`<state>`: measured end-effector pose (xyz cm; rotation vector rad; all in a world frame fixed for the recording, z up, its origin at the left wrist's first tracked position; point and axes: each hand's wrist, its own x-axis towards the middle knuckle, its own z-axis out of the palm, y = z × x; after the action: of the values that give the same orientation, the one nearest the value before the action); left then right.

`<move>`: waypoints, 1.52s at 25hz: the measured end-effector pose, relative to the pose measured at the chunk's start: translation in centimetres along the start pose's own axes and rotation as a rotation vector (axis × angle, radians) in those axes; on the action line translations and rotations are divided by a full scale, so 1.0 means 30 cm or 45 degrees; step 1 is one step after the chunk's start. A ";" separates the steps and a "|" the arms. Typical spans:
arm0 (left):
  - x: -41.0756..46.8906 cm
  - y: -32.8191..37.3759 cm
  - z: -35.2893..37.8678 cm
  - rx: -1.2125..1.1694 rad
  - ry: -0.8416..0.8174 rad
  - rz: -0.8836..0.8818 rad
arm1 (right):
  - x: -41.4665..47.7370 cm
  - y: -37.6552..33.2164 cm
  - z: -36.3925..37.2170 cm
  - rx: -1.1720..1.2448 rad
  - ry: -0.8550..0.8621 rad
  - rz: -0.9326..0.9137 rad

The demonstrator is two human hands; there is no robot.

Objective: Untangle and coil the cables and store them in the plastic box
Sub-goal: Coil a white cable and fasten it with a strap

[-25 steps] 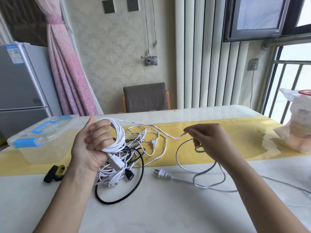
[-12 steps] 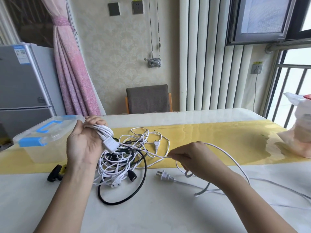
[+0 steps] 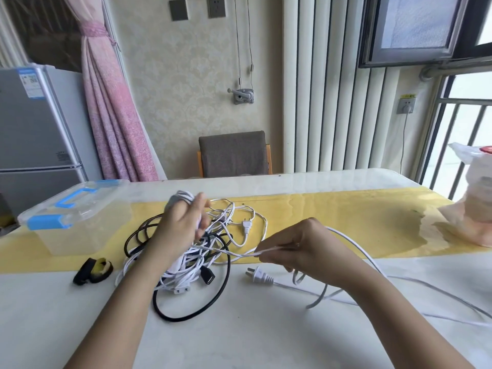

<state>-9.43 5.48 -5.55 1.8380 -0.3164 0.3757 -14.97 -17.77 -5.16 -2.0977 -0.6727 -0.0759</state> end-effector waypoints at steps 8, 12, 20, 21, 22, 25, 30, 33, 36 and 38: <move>-0.108 0.071 0.073 0.152 -0.963 -0.549 | -0.004 -0.006 -0.019 0.108 0.421 -0.142; -0.081 0.073 0.053 -0.417 -1.405 -0.758 | 0.010 0.017 -0.024 -0.005 0.497 -0.157; -0.047 0.048 0.027 -1.338 -1.720 -0.561 | 0.009 0.051 -0.058 0.685 -0.470 0.059; -0.043 0.044 0.029 -1.409 -1.662 -0.545 | 0.012 0.054 -0.055 0.737 -0.530 0.026; -0.039 0.043 0.028 -1.490 -1.606 -0.526 | 0.015 0.056 -0.051 0.810 -0.557 -0.009; -0.025 0.043 0.016 -1.742 -1.390 -0.483 | 0.028 0.064 -0.041 1.159 -0.455 0.087; -0.022 0.039 0.002 -1.934 -1.105 -0.450 | 0.027 0.051 -0.027 1.153 -0.355 0.391; -0.025 0.032 0.006 -1.932 -1.015 -0.414 | 0.041 0.060 -0.021 1.010 -0.163 0.469; -0.026 0.014 0.014 -1.908 -0.901 -0.394 | 0.039 0.062 -0.044 0.857 -0.028 0.452; -0.026 -0.003 0.018 -1.858 -0.829 -0.378 | 0.037 0.087 -0.076 0.946 -0.035 0.385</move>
<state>-10.05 5.00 -6.09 0.4709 -0.5440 -0.5880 -12.30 -20.23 -5.45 -1.4541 -0.3155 0.3270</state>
